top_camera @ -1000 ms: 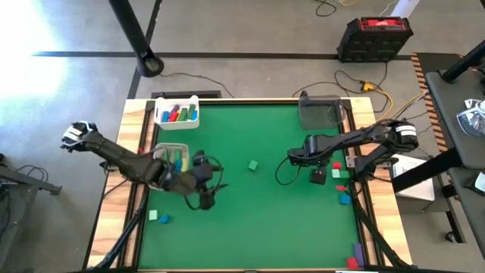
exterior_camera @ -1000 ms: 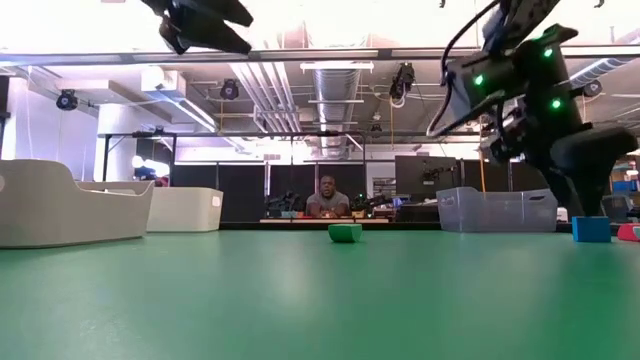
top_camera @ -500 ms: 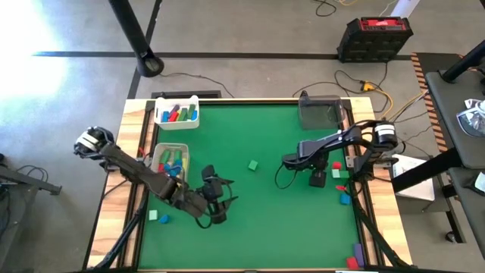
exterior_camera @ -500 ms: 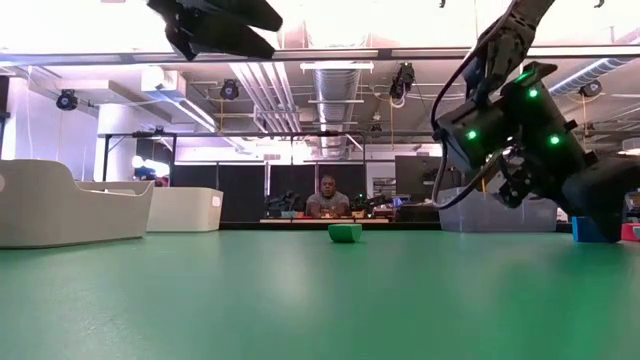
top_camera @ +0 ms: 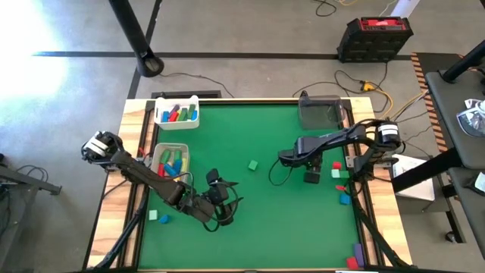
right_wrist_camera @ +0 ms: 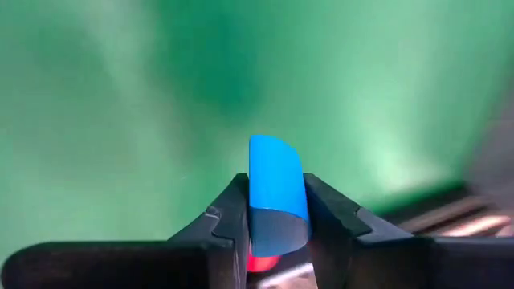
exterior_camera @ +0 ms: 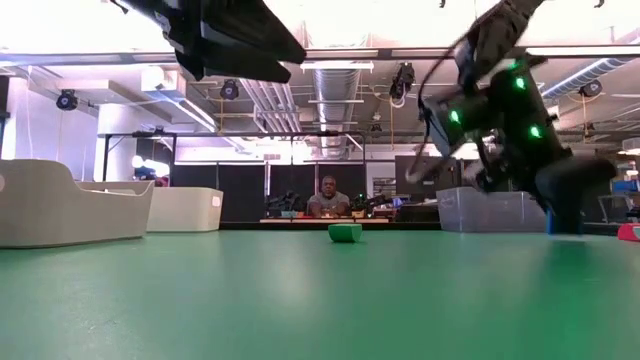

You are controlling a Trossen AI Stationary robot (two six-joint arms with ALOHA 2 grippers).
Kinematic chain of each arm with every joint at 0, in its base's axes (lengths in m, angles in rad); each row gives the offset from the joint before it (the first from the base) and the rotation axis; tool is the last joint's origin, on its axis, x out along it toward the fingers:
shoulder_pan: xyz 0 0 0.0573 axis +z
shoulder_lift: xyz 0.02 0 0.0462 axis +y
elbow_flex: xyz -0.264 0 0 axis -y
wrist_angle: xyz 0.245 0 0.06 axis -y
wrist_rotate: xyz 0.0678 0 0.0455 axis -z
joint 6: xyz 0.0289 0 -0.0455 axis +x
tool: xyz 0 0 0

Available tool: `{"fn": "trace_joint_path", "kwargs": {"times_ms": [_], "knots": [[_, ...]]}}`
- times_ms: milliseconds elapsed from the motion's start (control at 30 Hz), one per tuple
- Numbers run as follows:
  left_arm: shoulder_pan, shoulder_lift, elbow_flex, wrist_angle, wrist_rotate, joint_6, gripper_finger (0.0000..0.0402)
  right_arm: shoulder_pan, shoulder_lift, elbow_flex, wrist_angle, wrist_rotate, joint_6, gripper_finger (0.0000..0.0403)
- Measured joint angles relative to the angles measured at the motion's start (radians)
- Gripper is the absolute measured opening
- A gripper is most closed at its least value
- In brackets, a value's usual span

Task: Sort blocks by size
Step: Put the blue half circle block into the black bin

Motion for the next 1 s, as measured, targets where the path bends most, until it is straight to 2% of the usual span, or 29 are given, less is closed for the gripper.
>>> {"fn": "trace_joint_path", "kwargs": {"times_ms": [200,300,400,600,700,933,1000], "knots": [[0.000,0.005,0.000,0.011,0.000,-0.004,0.0233,-0.051,-0.071,0.196,-0.140,0.188,-0.022,0.0081],[0.000,0.009,0.000,0.026,0.000,-0.004,0.0233,-0.133,-0.110,0.276,-0.123,0.286,-0.047,0.0081],[0.000,0.017,0.000,0.028,-0.001,-0.004,0.0233,-0.260,-0.136,0.321,-0.068,0.346,-0.065,0.0081],[0.000,0.051,0.000,0.037,0.001,-0.023,0.0233,-0.554,-0.143,0.304,0.105,0.344,-0.039,0.0081],[0.000,0.064,0.000,0.036,0.017,-0.021,0.0233,-0.674,-0.123,0.299,0.160,0.296,0.002,0.0081],[-0.008,0.076,0.000,0.034,0.024,-0.028,0.0233,-0.836,-0.051,0.296,0.191,0.212,0.040,0.0081],[-0.015,0.076,0.000,0.035,0.067,-0.038,0.0233,-0.857,-0.024,0.295,0.208,0.176,0.043,0.0081]]}}
